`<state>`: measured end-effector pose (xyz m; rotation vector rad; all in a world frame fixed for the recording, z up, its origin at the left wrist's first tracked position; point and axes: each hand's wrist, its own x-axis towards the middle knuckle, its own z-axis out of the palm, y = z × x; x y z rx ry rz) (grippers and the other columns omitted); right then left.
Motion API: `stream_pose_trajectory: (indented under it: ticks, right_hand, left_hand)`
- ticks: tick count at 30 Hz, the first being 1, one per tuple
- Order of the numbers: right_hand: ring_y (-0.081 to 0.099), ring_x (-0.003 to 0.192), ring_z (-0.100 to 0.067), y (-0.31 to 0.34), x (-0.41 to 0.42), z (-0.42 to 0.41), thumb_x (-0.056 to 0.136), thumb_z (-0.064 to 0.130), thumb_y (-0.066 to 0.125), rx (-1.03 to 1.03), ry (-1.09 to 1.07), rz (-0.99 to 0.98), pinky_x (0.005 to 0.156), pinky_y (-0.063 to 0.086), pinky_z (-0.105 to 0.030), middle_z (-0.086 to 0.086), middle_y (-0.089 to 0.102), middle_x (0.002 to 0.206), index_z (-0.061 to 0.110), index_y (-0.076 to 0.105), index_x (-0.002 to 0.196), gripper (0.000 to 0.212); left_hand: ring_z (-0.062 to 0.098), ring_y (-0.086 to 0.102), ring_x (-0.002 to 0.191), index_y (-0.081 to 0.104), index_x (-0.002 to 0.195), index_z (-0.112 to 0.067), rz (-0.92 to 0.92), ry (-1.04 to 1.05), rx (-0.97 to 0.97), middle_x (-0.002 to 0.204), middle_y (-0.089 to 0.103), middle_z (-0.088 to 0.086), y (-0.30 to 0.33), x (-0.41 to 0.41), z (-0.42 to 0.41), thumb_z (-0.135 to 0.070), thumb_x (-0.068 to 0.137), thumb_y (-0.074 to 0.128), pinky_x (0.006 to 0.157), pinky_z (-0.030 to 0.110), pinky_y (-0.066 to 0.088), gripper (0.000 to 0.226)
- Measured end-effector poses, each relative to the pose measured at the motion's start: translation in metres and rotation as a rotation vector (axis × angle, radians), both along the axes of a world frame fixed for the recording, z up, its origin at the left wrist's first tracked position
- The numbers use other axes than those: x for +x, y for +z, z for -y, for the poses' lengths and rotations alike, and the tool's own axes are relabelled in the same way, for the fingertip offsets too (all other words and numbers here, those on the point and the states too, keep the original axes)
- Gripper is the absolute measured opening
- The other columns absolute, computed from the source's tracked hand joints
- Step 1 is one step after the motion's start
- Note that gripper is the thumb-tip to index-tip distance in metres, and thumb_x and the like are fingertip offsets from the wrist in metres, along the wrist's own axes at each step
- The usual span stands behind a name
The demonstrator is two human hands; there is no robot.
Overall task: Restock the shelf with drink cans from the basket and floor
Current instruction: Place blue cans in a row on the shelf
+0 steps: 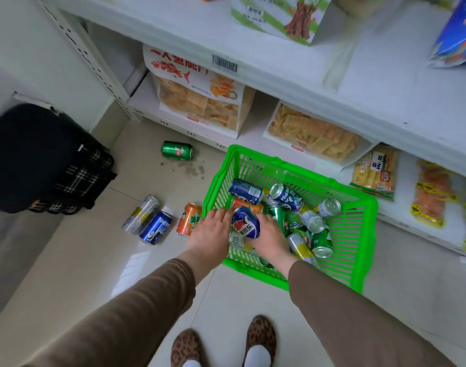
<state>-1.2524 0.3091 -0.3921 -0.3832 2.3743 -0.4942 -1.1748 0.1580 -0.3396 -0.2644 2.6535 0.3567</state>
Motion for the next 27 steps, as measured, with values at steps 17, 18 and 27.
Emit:
stream_pose_trajectory:
  ticks: [17,18,27]
  right_hand:
    - [0.065,0.096,-0.002,0.551,-0.028,0.007,0.057,0.05,0.08,-0.608,-0.377,-0.211,0.088,0.056,-0.037,0.015,0.068,0.106,0.039,0.054,0.112,0.062]
    - [0.065,0.095,0.0,0.577,-0.032,0.01,0.059,0.048,0.082,-0.632,-0.374,-0.235,0.088,0.055,-0.035,0.016,0.068,0.106,0.039,0.054,0.11,0.06]
    - [0.064,0.087,0.001,0.701,-0.12,0.059,0.071,0.018,0.088,-0.814,-0.352,-0.359,0.079,0.052,-0.024,0.007,0.067,0.105,0.024,0.054,0.112,0.053]
  left_hand:
    - [0.025,0.039,0.129,0.025,0.15,-0.015,-0.523,0.035,0.16,0.142,0.041,0.003,0.513,-0.033,0.033,-0.037,0.082,0.068,0.104,0.039,0.041,0.083]
    - [0.026,0.039,0.129,0.025,0.15,-0.016,-0.552,0.023,0.145,0.142,0.041,0.003,0.535,-0.038,0.036,-0.038,0.082,0.068,0.103,0.04,0.041,0.083]
    - [0.028,0.04,0.128,0.027,0.15,-0.014,-0.735,0.004,0.03,0.141,0.043,0.006,0.652,-0.131,0.079,-0.046,0.077,0.073,0.102,0.04,0.041,0.092]
